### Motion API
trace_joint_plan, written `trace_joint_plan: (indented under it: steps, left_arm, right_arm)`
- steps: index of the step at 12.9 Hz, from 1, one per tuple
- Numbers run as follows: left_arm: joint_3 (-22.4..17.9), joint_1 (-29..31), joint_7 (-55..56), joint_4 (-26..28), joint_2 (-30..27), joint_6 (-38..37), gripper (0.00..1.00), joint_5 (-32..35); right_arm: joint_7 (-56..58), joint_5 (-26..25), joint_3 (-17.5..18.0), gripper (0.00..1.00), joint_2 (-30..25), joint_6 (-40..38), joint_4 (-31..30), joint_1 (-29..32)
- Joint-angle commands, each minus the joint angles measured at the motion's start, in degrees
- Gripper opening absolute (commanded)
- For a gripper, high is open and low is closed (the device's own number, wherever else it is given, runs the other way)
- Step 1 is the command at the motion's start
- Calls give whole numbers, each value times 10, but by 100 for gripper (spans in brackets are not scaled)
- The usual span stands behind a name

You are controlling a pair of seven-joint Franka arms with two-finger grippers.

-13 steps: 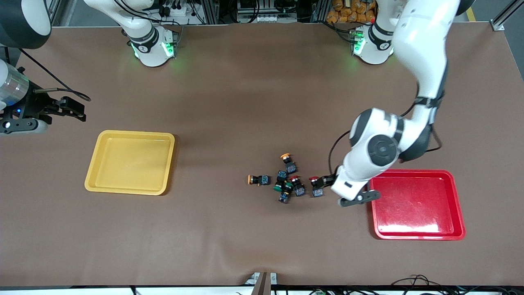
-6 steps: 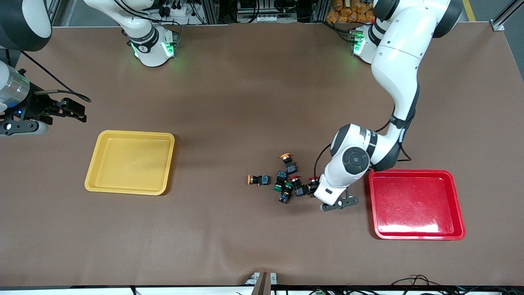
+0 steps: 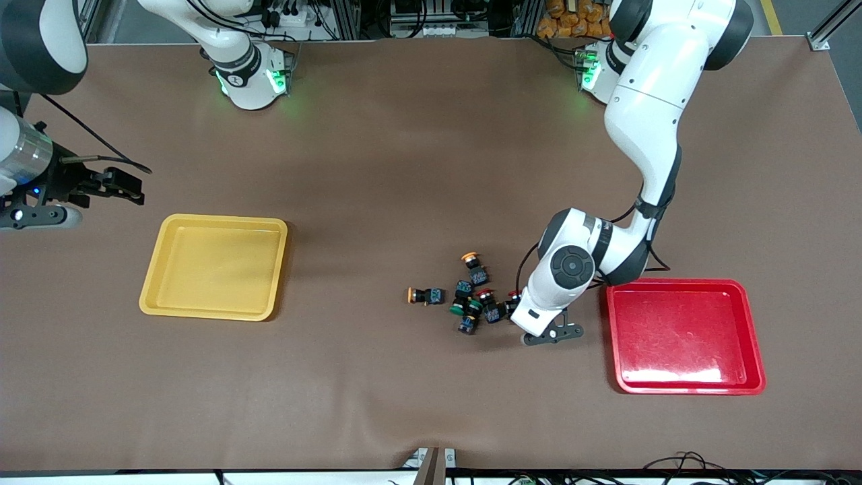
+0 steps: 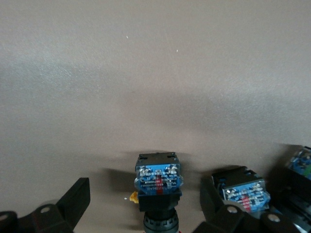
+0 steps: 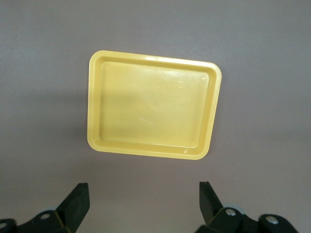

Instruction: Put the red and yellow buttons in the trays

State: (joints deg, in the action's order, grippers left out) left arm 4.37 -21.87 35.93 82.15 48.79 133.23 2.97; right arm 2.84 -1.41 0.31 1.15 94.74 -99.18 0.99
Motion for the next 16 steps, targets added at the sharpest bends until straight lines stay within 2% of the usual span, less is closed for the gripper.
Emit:
trace_joint_plan:
  steps: [1,2,5,9,10,11,14,16]
  left_arm:
    - [-7,-12,8,-15,15,6,100,12]
    - [-7,-12,8,-16,17,6,95,12]
    - [-7,-12,8,-16,17,7,53,12]
    - [-16,-12,12,-22,15,7,12,12]
    - [-16,-12,11,-23,13,7,5,12]
    - [-17,-12,11,-27,13,6,0,12]
    - [-29,-12,12,-31,2,5,0,12]
    - [-35,-9,12,-31,-14,2,0,12]
  right_arm:
    - [-28,-3,9,100,5,-2,9,2]
    - [-38,-3,10,100,5,-3,9,1]
    - [-45,-3,10,100,5,-3,9,-3]
    - [-106,-2,11,100,6,-6,9,-10]
    - [-133,5,11,100,10,-6,9,-17]
    - [-167,33,11,100,15,-6,10,-17]
    - [-288,154,10,100,46,-4,10,-14]
    - [-359,190,11,100,69,3,15,-26]
